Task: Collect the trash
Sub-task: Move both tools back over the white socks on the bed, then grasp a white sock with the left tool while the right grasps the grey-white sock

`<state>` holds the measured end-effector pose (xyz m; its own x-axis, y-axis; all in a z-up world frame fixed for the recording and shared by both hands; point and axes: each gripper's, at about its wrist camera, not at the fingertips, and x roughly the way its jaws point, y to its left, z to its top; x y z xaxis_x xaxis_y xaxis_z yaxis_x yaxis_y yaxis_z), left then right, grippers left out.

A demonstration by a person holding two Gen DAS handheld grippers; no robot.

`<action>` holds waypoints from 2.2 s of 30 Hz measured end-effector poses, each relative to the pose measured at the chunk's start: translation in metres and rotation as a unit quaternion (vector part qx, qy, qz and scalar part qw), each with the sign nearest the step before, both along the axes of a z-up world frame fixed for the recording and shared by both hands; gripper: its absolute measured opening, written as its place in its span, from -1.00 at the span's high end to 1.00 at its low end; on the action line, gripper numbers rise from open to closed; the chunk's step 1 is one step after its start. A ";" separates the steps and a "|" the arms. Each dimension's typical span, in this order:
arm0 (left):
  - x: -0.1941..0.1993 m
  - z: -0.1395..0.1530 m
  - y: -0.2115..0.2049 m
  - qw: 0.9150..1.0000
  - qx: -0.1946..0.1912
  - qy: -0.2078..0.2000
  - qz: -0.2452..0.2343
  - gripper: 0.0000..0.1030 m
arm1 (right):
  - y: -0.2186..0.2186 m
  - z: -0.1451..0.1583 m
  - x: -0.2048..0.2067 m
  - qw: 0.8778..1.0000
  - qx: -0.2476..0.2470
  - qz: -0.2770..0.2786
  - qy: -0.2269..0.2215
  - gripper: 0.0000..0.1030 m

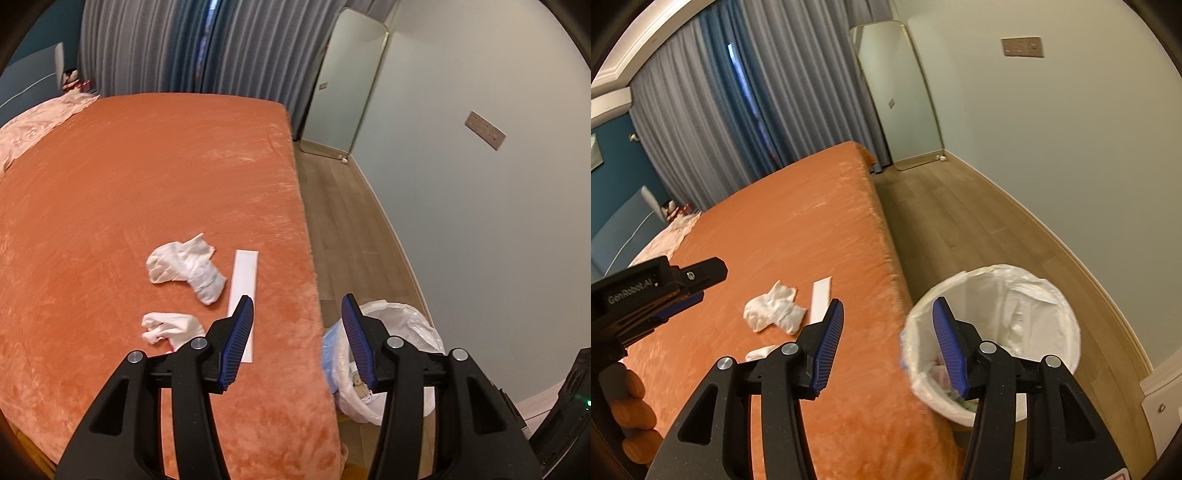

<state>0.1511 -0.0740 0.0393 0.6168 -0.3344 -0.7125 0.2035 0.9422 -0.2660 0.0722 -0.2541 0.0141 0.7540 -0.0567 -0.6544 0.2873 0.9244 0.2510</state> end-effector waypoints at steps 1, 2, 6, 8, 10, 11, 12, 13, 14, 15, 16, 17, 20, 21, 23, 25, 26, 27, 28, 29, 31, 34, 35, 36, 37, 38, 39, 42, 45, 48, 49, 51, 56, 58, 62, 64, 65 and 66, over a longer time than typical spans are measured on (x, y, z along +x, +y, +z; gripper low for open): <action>0.001 -0.002 0.008 1.000 -0.001 0.002 0.009 0.08 | 0.005 0.001 0.002 1.000 -0.001 0.005 0.000 0.04; 0.002 -0.003 0.013 1.000 0.000 0.005 0.016 0.08 | 0.011 0.001 0.003 1.000 -0.003 0.010 0.001 0.04; 0.004 -0.011 0.040 0.999 -0.001 0.015 0.044 0.08 | 0.034 0.002 0.011 1.000 -0.005 0.030 0.005 0.04; 0.005 -0.016 0.053 0.998 0.002 0.020 0.057 0.08 | 0.044 0.000 0.013 0.999 -0.004 0.038 0.007 0.04; 0.006 -0.022 0.065 0.997 0.005 0.026 0.069 0.08 | 0.054 -0.001 0.017 0.999 -0.004 0.046 0.010 0.04; 0.007 -0.025 0.071 0.997 0.005 0.030 0.076 0.07 | 0.059 -0.003 0.018 0.999 -0.004 0.051 0.012 0.04; 0.008 -0.027 0.076 0.996 0.005 0.032 0.080 0.06 | 0.065 -0.005 0.020 0.998 -0.005 0.056 0.015 0.04; 0.008 -0.030 0.082 0.996 0.005 0.036 0.086 0.06 | 0.071 -0.007 0.022 0.998 -0.005 0.061 0.017 0.04; 0.008 -0.033 0.087 0.995 0.006 0.039 0.090 0.06 | 0.074 -0.009 0.023 0.998 -0.006 0.065 0.020 0.04; 0.009 -0.036 0.091 0.995 0.007 0.042 0.095 0.05 | 0.079 -0.010 0.024 0.997 -0.006 0.068 0.022 0.04; 0.009 -0.040 0.098 0.994 0.009 0.046 0.102 0.05 | 0.085 -0.013 0.026 0.997 -0.007 0.073 0.025 0.04; 0.010 -0.043 0.103 0.993 0.010 0.050 0.108 0.00 | 0.090 -0.014 0.029 0.997 -0.008 0.076 0.027 0.04; 0.012 -0.055 0.121 0.989 0.009 0.063 0.130 -0.04 | 0.101 -0.022 0.034 0.996 -0.007 0.084 0.036 0.04; 0.013 -0.059 0.127 0.989 0.009 0.068 0.134 -0.04 | 0.104 -0.025 0.036 0.995 -0.006 0.086 0.039 0.04; 0.015 -0.068 0.138 0.986 0.011 0.080 0.146 -0.04 | 0.111 -0.031 0.039 0.995 -0.008 0.092 0.047 0.04; 0.016 -0.077 0.150 0.983 0.012 0.090 0.158 -0.06 | 0.118 -0.037 0.041 0.994 -0.010 0.096 0.053 0.04; 0.016 -0.081 0.154 0.982 0.013 0.094 0.163 -0.11 | 0.121 -0.042 0.043 0.993 -0.010 0.099 0.058 0.04; 0.017 -0.086 0.158 0.981 0.015 0.098 0.169 -0.14 | 0.124 -0.045 0.045 0.993 -0.011 0.101 0.061 0.04; 0.017 -0.092 0.164 0.979 0.017 0.102 0.175 -0.16 | 0.127 -0.048 0.047 0.993 -0.011 0.103 0.064 0.04; 0.018 -0.098 0.168 0.978 0.019 0.108 0.179 -0.22 | 0.130 -0.052 0.049 0.992 -0.010 0.106 0.068 0.04; 0.020 -0.111 0.178 0.975 0.021 0.119 0.189 -0.26 | 0.136 -0.060 0.055 0.991 -0.007 0.110 0.077 0.04; 0.025 -0.131 0.188 0.971 0.017 0.143 0.193 -0.26 | 0.146 -0.075 0.064 0.989 -0.006 0.119 0.089 0.04; 0.028 -0.138 0.190 0.969 0.012 0.153 0.192 -0.26 | 0.149 -0.081 0.068 0.988 -0.007 0.121 0.095 0.04; 0.031 -0.142 0.190 0.969 0.008 0.159 0.191 -0.26 | 0.150 -0.087 0.072 0.987 -0.006 0.122 0.102 0.04; 0.035 -0.148 0.190 0.968 0.003 0.166 0.189 -0.26 | 0.151 -0.091 0.075 0.987 -0.005 0.122 0.105 0.04; 0.039 -0.153 0.189 0.967 -0.001 0.171 0.187 -0.26 | 0.151 -0.097 0.079 0.986 -0.004 0.121 0.112 0.04; 0.043 -0.157 0.187 0.967 -0.006 0.176 0.183 -0.26 | 0.150 -0.102 0.084 0.986 -0.004 0.118 0.118 0.04; 0.062 -0.169 0.171 0.967 -0.036 0.193 0.163 -0.44 | 0.143 -0.114 0.097 0.986 -0.002 0.107 0.130 0.04; 0.081 -0.180 0.156 0.963 -0.060 0.212 0.154 -0.52 | 0.136 -0.121 0.114 0.985 -0.005 0.099 0.138 0.04; 0.103 -0.196 0.144 0.952 -0.082 0.245 0.164 -0.53 | 0.131 -0.128 0.132 0.985 -0.008 0.094 0.145 0.04; 0.110 -0.202 0.141 0.947 -0.089 0.254 0.172 -0.53 | 0.130 -0.129 0.137 0.985 -0.010 0.094 0.146 0.04; 0.121 -0.213 0.139 0.938 -0.083 0.272 0.199 -0.50 | 0.129 -0.132 0.150 0.984 -0.013 0.096 0.148 0.04; 0.128 -0.239 0.152 0.918 -0.092 0.305 0.237 0.34 | 0.133 -0.140 0.183 0.982 -0.010 0.110 0.150 0.04; 0.127 -0.245 0.159 0.914 -0.099 0.309 0.242 0.57 | 0.139 -0.143 0.195 0.981 -0.011 0.120 0.151 0.04; 0.125 -0.241 0.169 0.920 -0.096 0.294 0.241 0.77 | 0.153 -0.152 0.219 0.978 -0.005 0.137 0.156 0.04; 0.124 -0.235 0.173 0.923 -0.085 0.280 0.251 0.78 | 0.159 -0.157 0.229 0.977 0.002 0.144 0.160 0.04; 0.125 -0.233 0.175 0.924 -0.081 0.275 0.252 0.79 | 0.163 -0.161 0.235 0.975 0.005 0.147 0.164 0.04; 0.126 -0.230 0.176 0.927 -0.072 0.268 0.253 0.79 | 0.167 -0.164 0.239 0.974 0.007 0.150 0.167 0.04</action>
<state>0.2775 0.1025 -0.1904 0.2906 -0.2149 -0.9324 -0.4520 0.8280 -0.3317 0.3116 -0.0874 -0.1497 0.4798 0.1435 -0.8656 0.0723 0.9767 0.2020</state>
